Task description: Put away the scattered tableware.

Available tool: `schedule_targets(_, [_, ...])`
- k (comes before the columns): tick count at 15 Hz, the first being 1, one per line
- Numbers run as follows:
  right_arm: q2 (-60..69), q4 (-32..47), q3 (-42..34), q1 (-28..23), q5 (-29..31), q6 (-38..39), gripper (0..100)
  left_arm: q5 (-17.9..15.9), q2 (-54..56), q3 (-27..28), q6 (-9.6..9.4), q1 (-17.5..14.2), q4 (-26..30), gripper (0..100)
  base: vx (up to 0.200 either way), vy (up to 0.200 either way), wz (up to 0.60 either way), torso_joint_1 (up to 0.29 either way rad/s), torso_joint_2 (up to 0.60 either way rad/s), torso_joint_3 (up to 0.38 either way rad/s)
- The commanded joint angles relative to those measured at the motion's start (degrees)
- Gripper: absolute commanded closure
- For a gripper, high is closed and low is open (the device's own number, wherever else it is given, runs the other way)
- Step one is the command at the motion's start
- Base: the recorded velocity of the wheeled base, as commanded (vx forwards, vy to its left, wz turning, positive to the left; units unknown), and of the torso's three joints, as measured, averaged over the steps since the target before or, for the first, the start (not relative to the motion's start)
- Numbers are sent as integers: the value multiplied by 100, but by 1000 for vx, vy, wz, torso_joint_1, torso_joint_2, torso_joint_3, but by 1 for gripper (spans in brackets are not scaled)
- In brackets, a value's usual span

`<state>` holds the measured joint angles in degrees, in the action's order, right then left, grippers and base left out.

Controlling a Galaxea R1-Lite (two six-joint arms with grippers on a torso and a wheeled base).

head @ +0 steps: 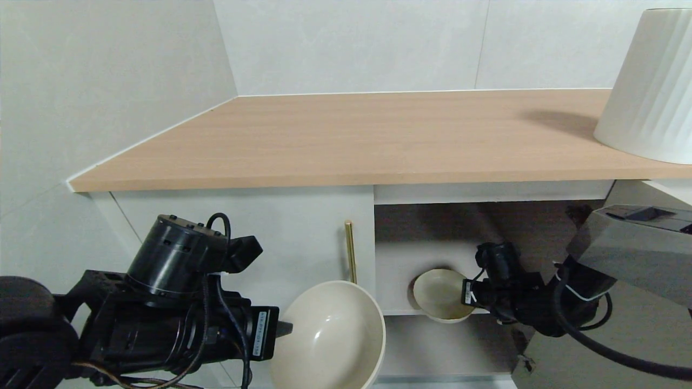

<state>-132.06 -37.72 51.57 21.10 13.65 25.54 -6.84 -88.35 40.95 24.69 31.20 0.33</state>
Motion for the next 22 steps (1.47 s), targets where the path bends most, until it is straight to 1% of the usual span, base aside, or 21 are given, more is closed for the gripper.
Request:
schedule_targets(1, [-250,1,213,-71,120,65,100,-2,-16,1,10,1,2,100,0,0,0,0,0,0])
schedule_targets(6, [-382,10,565,-124,384,118,100,7,-51,1,1,1,2,100,0,0,0,0,0,0])
schedule_targets(7, [-487,45,785,-159,498,109,100,7,-60,1,1,1,-7,100,0,0,0,0,0,0])
schedule_targets(10, [-637,133,1110,-212,507,92,100,7,-60,18,1,1,-7,100,0,0,0,0,0,0])
schedule_targets(19, [-654,186,1110,-229,507,65,100,16,-113,18,10,1,-7,100,0,0,0,0,0,0])
schedule_targets(20, [-645,212,1119,-229,507,65,0,16,-122,18,10,1,-7,100,0,0,0,0,0,0])
schedule_targets(22, [-593,212,1092,-221,507,74,0,25,-165,27,27,1,-15,100,0,0,0,0,0,0])
